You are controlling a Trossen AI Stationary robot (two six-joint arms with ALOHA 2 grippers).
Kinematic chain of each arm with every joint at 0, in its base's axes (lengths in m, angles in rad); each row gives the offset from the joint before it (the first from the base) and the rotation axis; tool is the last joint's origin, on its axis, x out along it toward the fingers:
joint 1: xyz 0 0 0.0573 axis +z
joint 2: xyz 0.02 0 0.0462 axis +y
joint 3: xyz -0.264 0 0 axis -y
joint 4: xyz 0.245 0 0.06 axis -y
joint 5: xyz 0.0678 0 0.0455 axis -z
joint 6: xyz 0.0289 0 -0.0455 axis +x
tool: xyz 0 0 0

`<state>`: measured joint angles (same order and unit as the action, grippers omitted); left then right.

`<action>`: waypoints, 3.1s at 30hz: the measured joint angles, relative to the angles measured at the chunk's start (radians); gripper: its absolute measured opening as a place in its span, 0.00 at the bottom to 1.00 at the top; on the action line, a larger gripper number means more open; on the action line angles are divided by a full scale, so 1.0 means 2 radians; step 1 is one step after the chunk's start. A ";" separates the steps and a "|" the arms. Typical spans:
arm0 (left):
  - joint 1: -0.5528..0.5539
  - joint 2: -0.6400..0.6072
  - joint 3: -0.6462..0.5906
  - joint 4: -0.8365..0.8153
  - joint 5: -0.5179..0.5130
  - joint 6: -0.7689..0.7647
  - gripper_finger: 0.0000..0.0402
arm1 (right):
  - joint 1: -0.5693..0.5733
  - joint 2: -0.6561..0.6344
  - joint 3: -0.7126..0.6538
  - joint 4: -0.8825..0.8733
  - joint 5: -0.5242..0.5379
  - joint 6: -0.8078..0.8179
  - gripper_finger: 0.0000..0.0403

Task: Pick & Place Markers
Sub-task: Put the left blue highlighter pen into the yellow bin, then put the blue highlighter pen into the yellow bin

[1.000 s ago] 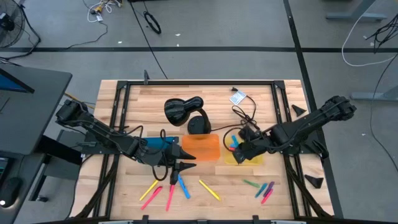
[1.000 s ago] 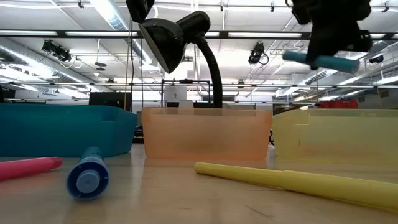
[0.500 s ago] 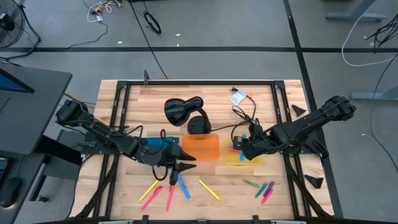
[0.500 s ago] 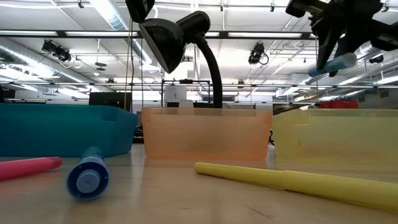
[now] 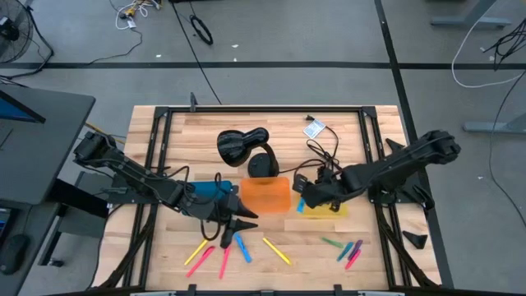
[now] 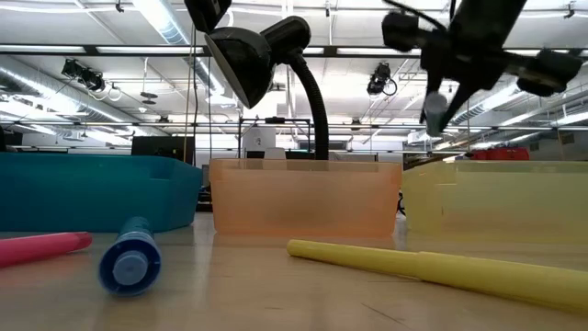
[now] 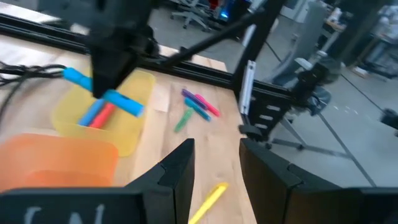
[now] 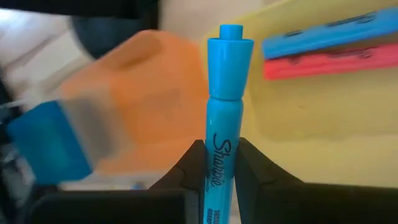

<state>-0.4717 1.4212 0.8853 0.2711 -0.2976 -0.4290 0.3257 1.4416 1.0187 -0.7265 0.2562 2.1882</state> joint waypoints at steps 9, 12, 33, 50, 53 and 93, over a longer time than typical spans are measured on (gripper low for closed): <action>0.000 0.000 0.000 -0.033 0.019 -0.002 0.33 | -0.002 0.021 0.000 -0.018 -0.006 0.005 0.11; 0.000 0.000 0.000 -0.051 0.020 -0.002 0.33 | -0.002 0.021 0.000 -0.034 -0.006 0.005 0.11; 0.000 0.000 0.000 -0.097 0.056 -0.001 0.33 | -0.027 0.022 0.000 -0.084 0.025 0.001 0.32; 0.000 0.000 0.000 -0.097 0.058 0.001 0.33 | -0.027 0.022 0.000 -0.082 0.025 -0.027 0.46; 0.000 0.000 0.000 -0.097 0.058 0.003 0.33 | -0.027 0.022 0.000 -0.083 0.025 -0.029 0.46; 0.000 0.000 0.000 -0.097 0.058 -0.002 0.33 | -0.010 0.022 0.000 -0.011 0.001 -0.794 0.45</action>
<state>-0.4714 1.4216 0.8854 0.0765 -0.1818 -0.4335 0.3047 1.4860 1.0187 -0.7479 0.2585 0.5999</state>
